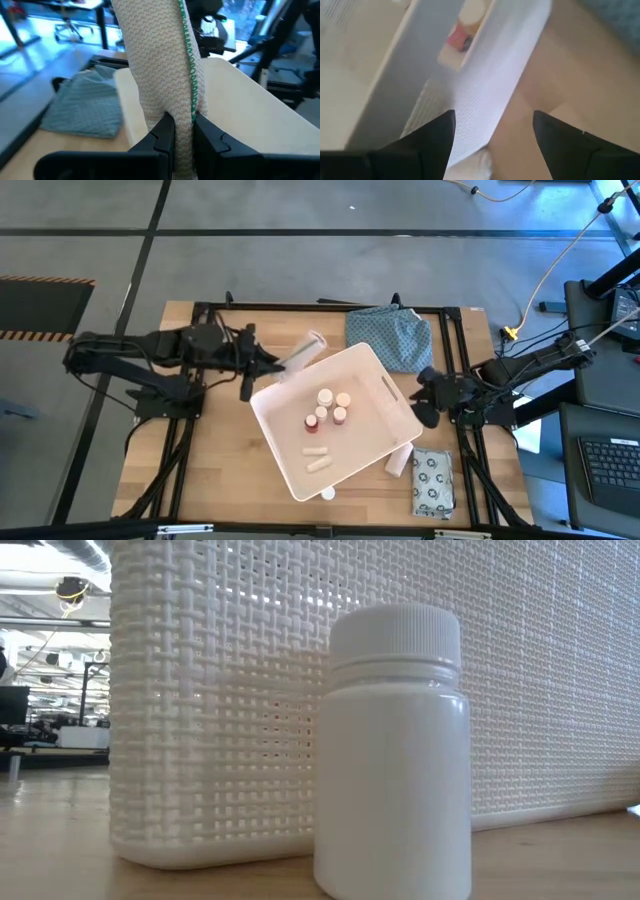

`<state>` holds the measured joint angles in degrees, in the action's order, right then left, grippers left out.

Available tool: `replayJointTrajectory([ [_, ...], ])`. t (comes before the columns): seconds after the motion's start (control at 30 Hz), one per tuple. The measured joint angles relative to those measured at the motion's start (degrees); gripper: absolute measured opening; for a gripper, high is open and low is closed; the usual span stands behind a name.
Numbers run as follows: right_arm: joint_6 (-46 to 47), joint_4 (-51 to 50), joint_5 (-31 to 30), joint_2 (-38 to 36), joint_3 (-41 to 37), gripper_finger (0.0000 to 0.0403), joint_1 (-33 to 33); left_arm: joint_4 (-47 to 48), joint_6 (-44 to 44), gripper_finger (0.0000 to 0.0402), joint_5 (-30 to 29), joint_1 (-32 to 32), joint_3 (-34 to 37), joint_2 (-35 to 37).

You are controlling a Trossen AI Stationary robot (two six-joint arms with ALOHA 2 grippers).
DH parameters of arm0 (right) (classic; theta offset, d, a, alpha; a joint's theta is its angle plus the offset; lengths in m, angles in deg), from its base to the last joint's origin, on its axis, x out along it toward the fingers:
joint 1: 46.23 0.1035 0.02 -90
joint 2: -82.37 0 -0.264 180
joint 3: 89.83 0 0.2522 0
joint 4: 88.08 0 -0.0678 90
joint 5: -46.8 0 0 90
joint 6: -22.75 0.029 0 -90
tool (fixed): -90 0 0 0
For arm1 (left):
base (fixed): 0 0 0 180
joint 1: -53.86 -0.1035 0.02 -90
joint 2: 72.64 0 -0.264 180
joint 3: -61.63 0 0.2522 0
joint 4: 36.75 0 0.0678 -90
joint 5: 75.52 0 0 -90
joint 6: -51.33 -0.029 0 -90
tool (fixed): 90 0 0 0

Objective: Pick & place medical supplies in basket/bin
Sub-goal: Put the top white bandage into the white bin

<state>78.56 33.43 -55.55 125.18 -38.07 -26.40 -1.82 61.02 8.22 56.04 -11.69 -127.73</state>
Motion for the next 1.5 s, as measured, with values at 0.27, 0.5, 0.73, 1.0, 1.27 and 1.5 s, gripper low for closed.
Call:
replayJointTrajectory([
  [0.27, 4.0, 4.8, 4.7, 0.0, 0.0, 0.0267, 3.3, 0.0, 0.6, 0.0036, -0.2, 2.7, -3.5, -5.4],
  [0.5, 4.4, 16.4, 4.6, 2.8, 0.0, 0.0267, 8.5, 2.6, 0.7, 0.0035, -0.3, 2.7, -3.5, -6.3],
  [0.73, 3.9, 27.1, 4.6, 11.4, 0.0, 0.0267, 10.3, 3.4, -0.2, 0.0034, 3.3, 2.7, -3.5, -7.2],
  [1.0, 3.7, 35.6, 4.8, 20.3, 0.0, 0.0267, 10.3, 3.4, -0.4, 0.0034, 4.8, 2.7, -3.5, -7.2],
  [1.27, 2.7, 44.5, 6.5, 22.9, 0.0, 0.0267, 10.3, 4.7, 0.2, 0.0034, 5.2, 2.7, -3.5, -7.2],
  [1.5, 0.5, 45.4, 7.5, 21.9, 0.0, 0.0267, 10.2, 8.2, -1.0, 0.0034, 10.4, 3.2, -5.9, -7.6],
])
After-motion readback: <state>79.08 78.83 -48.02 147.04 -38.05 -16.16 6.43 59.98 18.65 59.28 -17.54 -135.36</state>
